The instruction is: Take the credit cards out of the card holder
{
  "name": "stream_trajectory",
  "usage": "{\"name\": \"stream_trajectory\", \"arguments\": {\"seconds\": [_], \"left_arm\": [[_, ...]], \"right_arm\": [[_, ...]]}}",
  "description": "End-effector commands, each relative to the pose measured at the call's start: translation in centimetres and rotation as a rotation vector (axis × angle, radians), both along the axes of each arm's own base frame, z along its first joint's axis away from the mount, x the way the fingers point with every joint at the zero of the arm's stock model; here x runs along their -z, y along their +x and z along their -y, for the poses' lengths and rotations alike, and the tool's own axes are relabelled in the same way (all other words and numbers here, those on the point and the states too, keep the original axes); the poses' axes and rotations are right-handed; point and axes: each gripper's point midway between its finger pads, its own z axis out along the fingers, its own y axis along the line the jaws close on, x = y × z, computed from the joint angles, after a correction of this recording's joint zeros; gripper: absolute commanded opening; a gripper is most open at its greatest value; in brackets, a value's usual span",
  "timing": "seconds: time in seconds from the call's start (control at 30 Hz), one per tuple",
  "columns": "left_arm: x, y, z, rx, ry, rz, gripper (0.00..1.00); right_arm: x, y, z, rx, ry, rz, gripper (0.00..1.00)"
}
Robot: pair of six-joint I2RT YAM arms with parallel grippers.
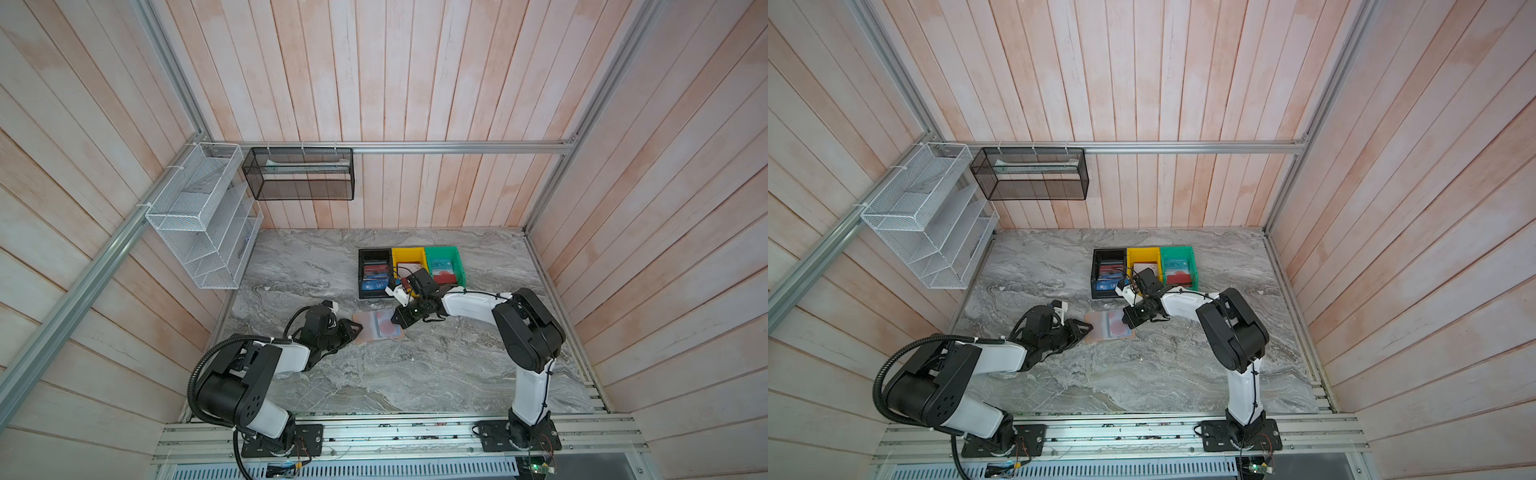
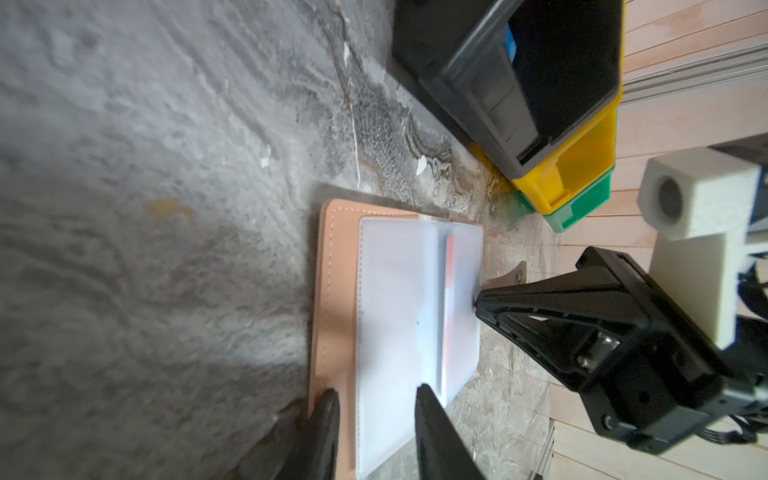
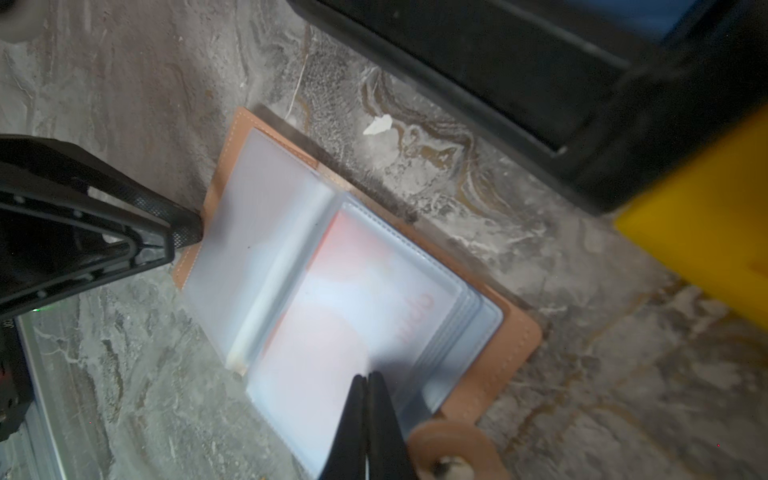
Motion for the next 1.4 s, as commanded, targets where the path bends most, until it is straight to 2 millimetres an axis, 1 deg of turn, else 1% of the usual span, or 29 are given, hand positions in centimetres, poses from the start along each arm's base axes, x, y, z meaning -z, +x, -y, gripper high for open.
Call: {"name": "stream_trajectory", "arguments": {"seconds": [0.0, 0.2, 0.37, 0.47, 0.57, 0.73, 0.87, 1.2, 1.37], "left_arm": [[2.3, -1.3, -0.5, 0.007, 0.048, -0.074, 0.34], [2.4, -1.3, -0.6, 0.005, 0.054, -0.075, 0.34], [2.5, -1.2, -0.4, 0.011, 0.052, -0.078, 0.34], [2.5, -1.1, -0.4, 0.011, 0.049, -0.076, 0.34], [2.6, -1.1, -0.4, 0.011, 0.049, -0.076, 0.34], [2.7, -1.1, -0.4, 0.010, 0.049, -0.079, 0.34], [2.8, -1.2, -0.4, 0.012, 0.050, -0.081, 0.34], [2.8, -1.3, -0.5, 0.010, 0.057, -0.081, 0.34], [2.8, -1.3, -0.5, 0.011, 0.057, -0.082, 0.34]], "right_arm": [[1.8, 0.0, 2.1, 0.030, -0.106, -0.022, 0.06], [1.0, 0.2, 2.9, 0.043, -0.107, -0.002, 0.05], [1.4, 0.2, 3.2, 0.041, -0.125, -0.006, 0.05], [1.9, 0.0, 3.1, 0.033, -0.123, -0.025, 0.05], [2.2, -0.4, 2.4, 0.018, -0.108, -0.042, 0.05], [2.2, -1.0, 1.1, -0.012, -0.092, -0.043, 0.04], [2.2, -1.2, 0.7, -0.021, -0.087, -0.047, 0.04], [2.0, -1.0, 1.1, -0.017, -0.113, -0.028, 0.04], [0.8, -0.2, 1.6, 0.003, -0.138, 0.023, 0.04]]}}
